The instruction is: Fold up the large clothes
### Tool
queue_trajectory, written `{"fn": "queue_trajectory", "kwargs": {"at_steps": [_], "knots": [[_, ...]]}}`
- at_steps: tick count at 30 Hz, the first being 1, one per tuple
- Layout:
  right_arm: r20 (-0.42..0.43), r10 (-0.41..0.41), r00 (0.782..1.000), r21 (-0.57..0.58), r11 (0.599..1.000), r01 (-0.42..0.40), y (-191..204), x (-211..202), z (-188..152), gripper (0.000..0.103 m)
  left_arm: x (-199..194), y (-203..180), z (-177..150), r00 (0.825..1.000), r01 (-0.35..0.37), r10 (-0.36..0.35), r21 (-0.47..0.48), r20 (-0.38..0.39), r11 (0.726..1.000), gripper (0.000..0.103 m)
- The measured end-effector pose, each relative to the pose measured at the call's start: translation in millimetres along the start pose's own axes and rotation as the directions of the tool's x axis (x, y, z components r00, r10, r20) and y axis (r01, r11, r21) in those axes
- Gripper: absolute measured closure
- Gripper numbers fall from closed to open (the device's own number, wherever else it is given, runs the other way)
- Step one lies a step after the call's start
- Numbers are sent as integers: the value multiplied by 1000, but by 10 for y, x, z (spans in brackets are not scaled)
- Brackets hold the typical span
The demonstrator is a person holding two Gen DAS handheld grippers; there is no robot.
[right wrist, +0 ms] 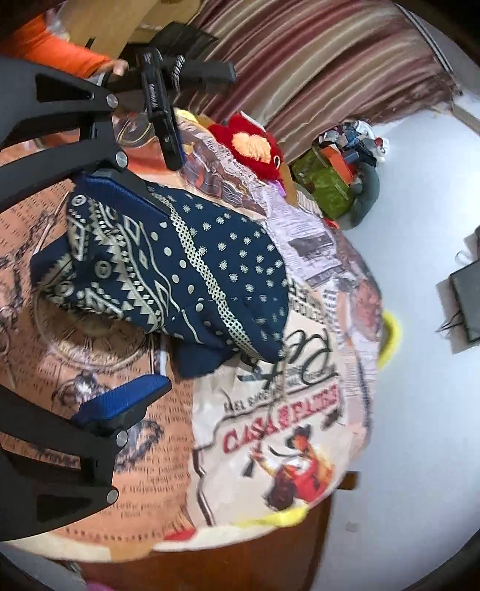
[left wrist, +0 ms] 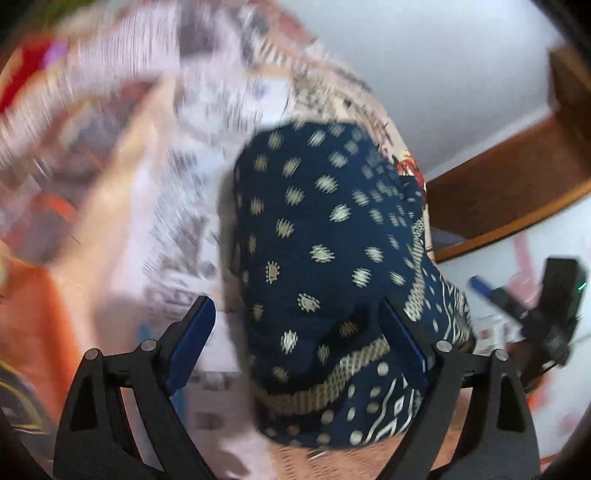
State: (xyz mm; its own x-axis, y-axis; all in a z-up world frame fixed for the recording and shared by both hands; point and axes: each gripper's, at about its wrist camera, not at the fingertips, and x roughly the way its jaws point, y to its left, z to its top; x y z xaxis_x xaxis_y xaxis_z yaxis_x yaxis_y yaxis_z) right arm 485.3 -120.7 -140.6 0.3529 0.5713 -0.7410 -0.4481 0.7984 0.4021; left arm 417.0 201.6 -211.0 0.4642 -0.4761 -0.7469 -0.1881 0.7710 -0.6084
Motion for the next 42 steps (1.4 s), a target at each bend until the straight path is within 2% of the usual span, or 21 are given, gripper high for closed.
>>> {"fn": "queue_trajectory", "kwargs": {"at_steps": [3, 5, 7, 10, 15, 16, 20, 24, 26, 28, 31, 36, 42], "knots": [[-116, 57, 992, 77, 996, -48, -172, 358, 72, 17, 269, 137, 65, 993, 88, -93, -76, -69, 993, 13], [-188, 107, 976, 148, 986, -79, -316, 590, 98, 17, 388, 195, 94, 982, 157, -168, -115, -88, 981, 10], [-249, 153, 956, 223, 970, -97, -459, 823, 91, 17, 469, 222, 119, 976, 185, -198, -132, -94, 974, 6], [-286, 171, 943, 228, 968, -106, -511, 1029, 70, 17, 583, 201, 166, 969, 212, -225, -124, -102, 969, 0], [-313, 248, 917, 236, 955, -178, -432, 1322, 70, 14, 761, 173, 251, 955, 252, -267, -126, -131, 960, 0], [-317, 258, 913, 235, 954, -188, -408, 1370, 86, 10, 787, 172, 261, 951, 260, -276, -127, -137, 957, 0], [-332, 276, 902, 206, 954, -217, -291, 1553, 155, 10, 879, 126, 297, 943, 280, -297, -125, -149, 952, 0], [-299, 269, 916, 202, 956, -215, -197, 1642, 174, 25, 866, -13, 354, 956, 253, -263, -85, -129, 964, 6], [-286, 269, 920, 209, 954, -214, -163, 1642, 185, 37, 795, -89, 372, 962, 244, -249, -59, -108, 968, 13], [-282, 283, 917, 216, 950, -227, -149, 1610, 195, 57, 729, -148, 354, 965, 243, -246, -40, -92, 969, 19], [-282, 283, 917, 192, 953, -235, -92, 1537, 216, 74, 640, -240, 323, 970, 229, -229, -5, -86, 973, 26], [-300, 248, 921, 113, 968, -223, 180, 1427, 215, 79, 318, -394, 262, 976, 213, -210, 70, -60, 974, 31], [-286, 276, 917, 82, 961, -264, 537, 1308, 265, 80, -207, -274, 169, 980, 197, -197, 101, -10, 975, 32]]}}
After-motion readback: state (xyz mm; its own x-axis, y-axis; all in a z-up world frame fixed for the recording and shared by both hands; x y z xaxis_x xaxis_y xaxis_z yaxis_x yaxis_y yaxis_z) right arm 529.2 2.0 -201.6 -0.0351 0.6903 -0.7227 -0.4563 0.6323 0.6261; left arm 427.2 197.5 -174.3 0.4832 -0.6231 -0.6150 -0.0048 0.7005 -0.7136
